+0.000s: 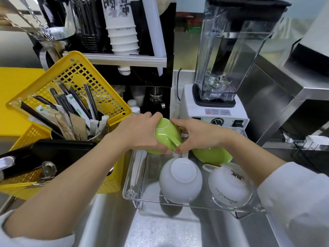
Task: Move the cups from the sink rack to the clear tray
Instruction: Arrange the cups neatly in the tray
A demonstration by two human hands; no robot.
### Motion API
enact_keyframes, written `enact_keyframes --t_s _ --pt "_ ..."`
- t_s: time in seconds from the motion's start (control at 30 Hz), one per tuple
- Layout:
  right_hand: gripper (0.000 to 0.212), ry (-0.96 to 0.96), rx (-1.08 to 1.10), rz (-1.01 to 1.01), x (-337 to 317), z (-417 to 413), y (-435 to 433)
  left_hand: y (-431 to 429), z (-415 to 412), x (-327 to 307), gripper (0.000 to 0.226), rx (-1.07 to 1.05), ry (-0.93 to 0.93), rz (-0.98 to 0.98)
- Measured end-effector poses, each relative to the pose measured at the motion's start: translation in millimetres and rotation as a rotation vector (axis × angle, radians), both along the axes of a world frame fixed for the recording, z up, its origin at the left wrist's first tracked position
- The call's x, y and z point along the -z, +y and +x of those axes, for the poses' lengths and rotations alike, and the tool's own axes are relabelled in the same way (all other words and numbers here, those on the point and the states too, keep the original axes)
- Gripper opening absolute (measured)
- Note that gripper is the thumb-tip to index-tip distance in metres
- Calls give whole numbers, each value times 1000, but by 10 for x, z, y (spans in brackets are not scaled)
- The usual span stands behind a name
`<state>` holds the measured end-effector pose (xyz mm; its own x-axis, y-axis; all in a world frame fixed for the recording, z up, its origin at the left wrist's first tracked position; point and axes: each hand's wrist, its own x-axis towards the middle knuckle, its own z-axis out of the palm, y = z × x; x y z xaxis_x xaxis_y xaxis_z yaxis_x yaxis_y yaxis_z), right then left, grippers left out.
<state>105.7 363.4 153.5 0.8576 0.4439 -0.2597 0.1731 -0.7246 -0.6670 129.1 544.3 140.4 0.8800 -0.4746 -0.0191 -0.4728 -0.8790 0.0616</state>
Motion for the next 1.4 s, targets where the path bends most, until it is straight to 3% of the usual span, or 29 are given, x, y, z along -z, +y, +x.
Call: enact_keyframes --t_s 0.1,0.3,0.53,0.8,1.0,1.13,1.2,1.3,1.4 --pt "56 -19 -22 -15 -33 38 -48 -25 -30 38 94 -58 -23 -26" --pt "53 -1 -64 -17 5 103 -93 -119 -162 107 93 -194 -60 -25" --pt "31 -39 -24 -96 41 178 -141 -356 -286 191 98 -378 -190 26" --pt "57 -197 -46 -350 39 93 -134 -416 -337 286 101 -389 -239 69" --pt "51 -175 -46 -335 70 116 -152 -381 -379 259 102 -375 -269 122" --pt "50 -188 -56 -353 92 94 -167 -256 -347 146 96 -302 -148 134" --pt "47 -226 -72 -325 66 39 -202 -145 -371 44 78 -266 -80 48" --pt "37 -262 -122 -246 -22 -65 -260 -49 -549 -111 45 -247 -69 -373" --pt "34 -284 -199 -275 -60 -136 -294 -110 -812 -182 39 -158 53 -596"
